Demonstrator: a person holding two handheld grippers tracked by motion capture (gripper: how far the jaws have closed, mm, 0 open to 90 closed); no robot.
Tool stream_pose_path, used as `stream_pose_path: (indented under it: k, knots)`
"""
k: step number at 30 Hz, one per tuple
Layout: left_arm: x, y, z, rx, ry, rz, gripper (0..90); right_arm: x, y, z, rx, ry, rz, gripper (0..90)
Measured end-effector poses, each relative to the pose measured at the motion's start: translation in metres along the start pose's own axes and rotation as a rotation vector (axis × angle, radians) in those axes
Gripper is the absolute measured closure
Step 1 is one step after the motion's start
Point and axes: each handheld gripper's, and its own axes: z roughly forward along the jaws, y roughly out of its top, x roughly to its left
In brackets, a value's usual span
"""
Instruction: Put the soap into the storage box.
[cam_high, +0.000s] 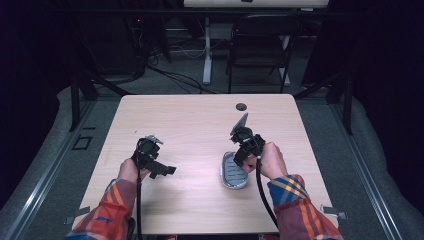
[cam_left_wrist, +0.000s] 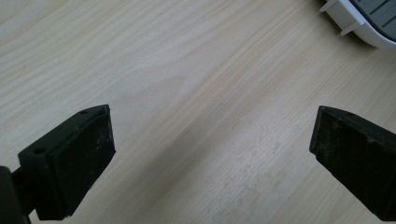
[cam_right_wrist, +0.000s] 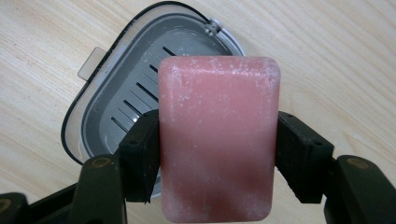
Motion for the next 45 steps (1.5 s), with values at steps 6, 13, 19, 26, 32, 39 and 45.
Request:
stream_pose_path:
  k: [6, 13, 19, 26, 32, 39, 45]
  knots:
    - [0.000, 0.000, 0.000, 0.005, 0.000, 0.003, 0.0, 0.004, 0.005, 0.007, 0.022, 0.004, -0.011, 37.3]
    - [0.000, 0.000, 0.001, 0.008, 0.000, 0.002, 0.0, 0.009, 0.010, 0.015, 0.039, 0.002, -0.008, 37.2]
    - [0.000, 0.000, 0.000, 0.009, 0.001, 0.004, 0.0, 0.012, 0.012, 0.019, 0.055, 0.002, -0.008, 37.2]
    - [0.000, 0.000, 0.001, 0.010, 0.000, 0.004, 0.0, 0.012, 0.015, 0.024, 0.065, 0.013, 0.023, 37.2]
    - [0.000, 0.000, 0.001, 0.010, 0.000, 0.006, 0.0, 0.011, 0.015, 0.025, 0.068, 0.013, 0.049, 37.1]
    - [-0.001, 0.000, 0.001, 0.016, -0.003, 0.011, 0.0, 0.012, 0.015, 0.028, 0.059, 0.020, 0.077, 37.0]
    - [-0.001, 0.000, 0.001, 0.021, -0.002, 0.013, 0.0, 0.012, 0.015, 0.027, 0.060, 0.034, 0.107, 36.7]
